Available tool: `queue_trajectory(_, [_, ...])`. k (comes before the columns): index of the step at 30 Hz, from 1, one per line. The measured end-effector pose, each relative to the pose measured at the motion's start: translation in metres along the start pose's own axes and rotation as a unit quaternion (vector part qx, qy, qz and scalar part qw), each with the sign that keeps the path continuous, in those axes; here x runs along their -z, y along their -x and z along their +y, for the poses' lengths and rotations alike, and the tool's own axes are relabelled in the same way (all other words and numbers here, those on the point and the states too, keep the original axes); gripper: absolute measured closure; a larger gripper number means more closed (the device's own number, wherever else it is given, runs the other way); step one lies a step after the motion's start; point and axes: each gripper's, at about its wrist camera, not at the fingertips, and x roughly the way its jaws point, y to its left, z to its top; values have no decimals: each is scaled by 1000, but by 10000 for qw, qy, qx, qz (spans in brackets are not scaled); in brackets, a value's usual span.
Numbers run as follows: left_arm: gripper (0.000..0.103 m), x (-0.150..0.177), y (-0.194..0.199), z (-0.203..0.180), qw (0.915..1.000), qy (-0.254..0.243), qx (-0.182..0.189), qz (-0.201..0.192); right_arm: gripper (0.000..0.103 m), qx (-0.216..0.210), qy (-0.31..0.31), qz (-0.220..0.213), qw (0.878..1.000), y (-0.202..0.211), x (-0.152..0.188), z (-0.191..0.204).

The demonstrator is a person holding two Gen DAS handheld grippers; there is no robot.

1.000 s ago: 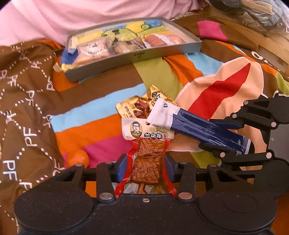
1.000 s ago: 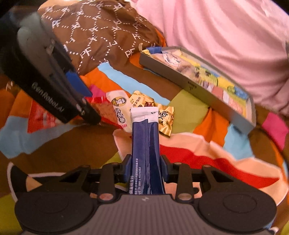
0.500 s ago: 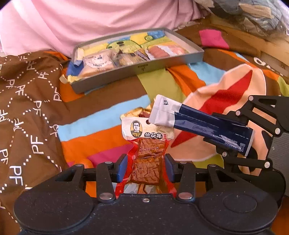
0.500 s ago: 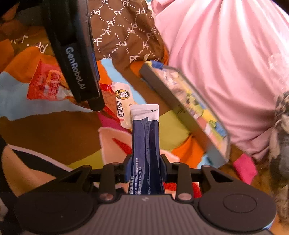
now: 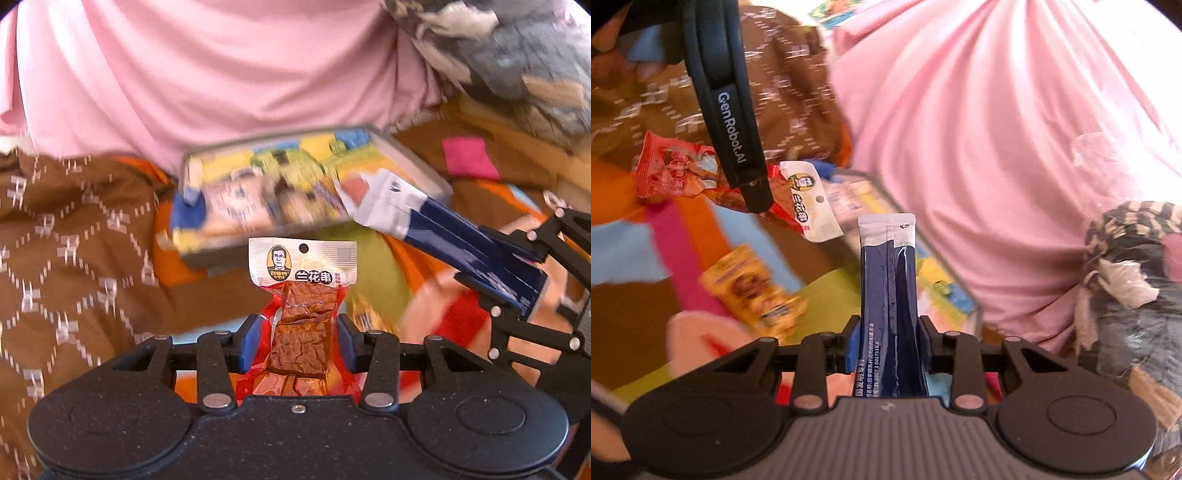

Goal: Organize snacks
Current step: 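Lift the tofu packet with the left gripper while the right gripper carries the blue packet toward the tray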

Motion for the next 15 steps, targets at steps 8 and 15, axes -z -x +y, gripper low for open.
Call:
queue_trajectory(8, [57,-75,-27,13,9988,-178,-128,-448,67,170,-241,14,9996,-58,-19,-45])
queue_trajectory(15, [56,-124,-77,13,9964,-266,-210,-773,67,338,-287,107,9990,-126,-21,-72])
